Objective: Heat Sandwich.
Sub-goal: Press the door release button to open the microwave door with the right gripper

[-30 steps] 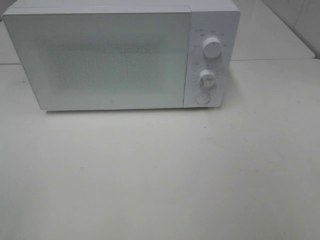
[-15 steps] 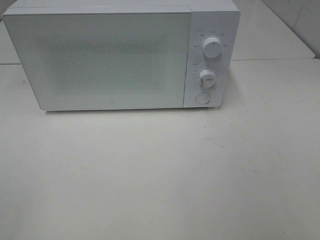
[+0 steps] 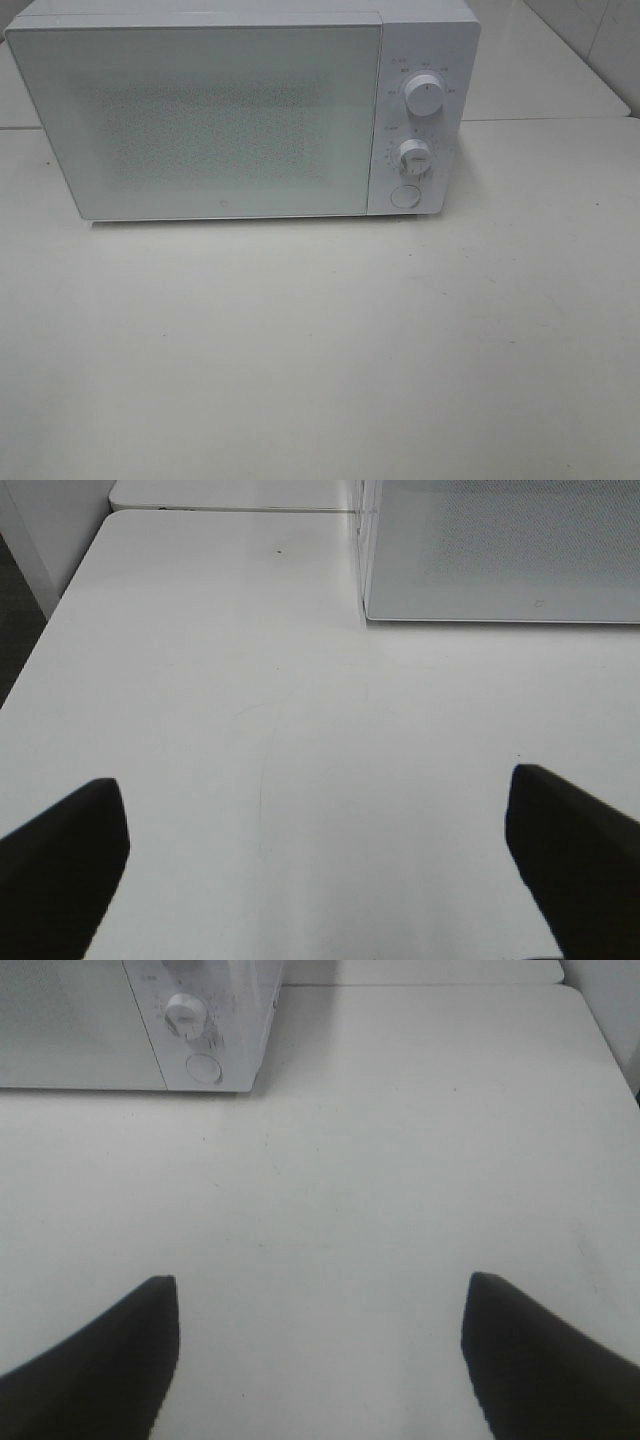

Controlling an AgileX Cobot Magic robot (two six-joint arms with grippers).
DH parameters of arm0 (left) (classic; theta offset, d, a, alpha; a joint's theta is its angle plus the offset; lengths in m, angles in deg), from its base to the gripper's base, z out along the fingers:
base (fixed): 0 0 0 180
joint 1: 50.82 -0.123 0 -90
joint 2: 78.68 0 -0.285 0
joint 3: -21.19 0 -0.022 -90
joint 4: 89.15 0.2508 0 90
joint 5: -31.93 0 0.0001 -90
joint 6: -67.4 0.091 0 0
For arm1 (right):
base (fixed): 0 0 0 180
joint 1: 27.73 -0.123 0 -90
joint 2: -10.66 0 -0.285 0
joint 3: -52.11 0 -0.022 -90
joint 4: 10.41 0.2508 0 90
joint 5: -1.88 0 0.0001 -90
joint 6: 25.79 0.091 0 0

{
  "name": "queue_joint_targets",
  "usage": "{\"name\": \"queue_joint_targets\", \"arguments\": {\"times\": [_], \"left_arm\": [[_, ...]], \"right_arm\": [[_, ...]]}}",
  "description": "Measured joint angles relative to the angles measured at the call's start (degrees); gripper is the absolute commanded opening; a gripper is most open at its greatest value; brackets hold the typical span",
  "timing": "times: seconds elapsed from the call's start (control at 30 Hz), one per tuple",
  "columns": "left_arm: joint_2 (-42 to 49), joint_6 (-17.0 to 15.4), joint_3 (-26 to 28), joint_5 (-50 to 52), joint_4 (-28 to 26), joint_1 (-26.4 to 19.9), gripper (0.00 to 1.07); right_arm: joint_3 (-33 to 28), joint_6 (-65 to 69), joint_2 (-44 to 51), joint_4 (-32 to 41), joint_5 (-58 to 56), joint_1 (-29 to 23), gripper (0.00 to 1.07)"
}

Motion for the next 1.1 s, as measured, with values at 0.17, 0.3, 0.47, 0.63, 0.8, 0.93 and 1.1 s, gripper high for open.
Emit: {"name": "queue_joint_targets", "arguments": {"times": [0.17,0.3,0.47,0.63,0.8,0.93,1.1], "left_arm": [[0.0,0.0,0.0,0.0,0.0,0.0,0.97],[0.0,0.0,0.0,0.0,0.0,0.0,0.97],[0.0,0.0,0.0,0.0,0.0,0.0,0.97],[0.0,0.0,0.0,0.0,0.0,0.0,0.97],[0.0,0.0,0.0,0.0,0.0,0.0,0.97],[0.0,0.0,0.0,0.0,0.0,0.0,0.97],[0.0,0.0,0.0,0.0,0.0,0.0,0.97]], "right_arm": [[0.4,0.0,-1.43,0.0,4.18,0.0,0.75],[0.4,0.11,-5.33,0.0,8.82,0.0,0.75],[0.4,0.8,-10.2,0.0,15.3,0.0,0.75],[0.4,0.97,-15.47,0.0,21.14,0.0,0.75],[0.4,1.15,-20.63,0.0,27.16,0.0,0.75],[0.4,1.2,-24.98,0.0,31.91,0.0,0.75],[0.4,1.32,-29.97,0.0,37.76,0.0,0.75]]}}
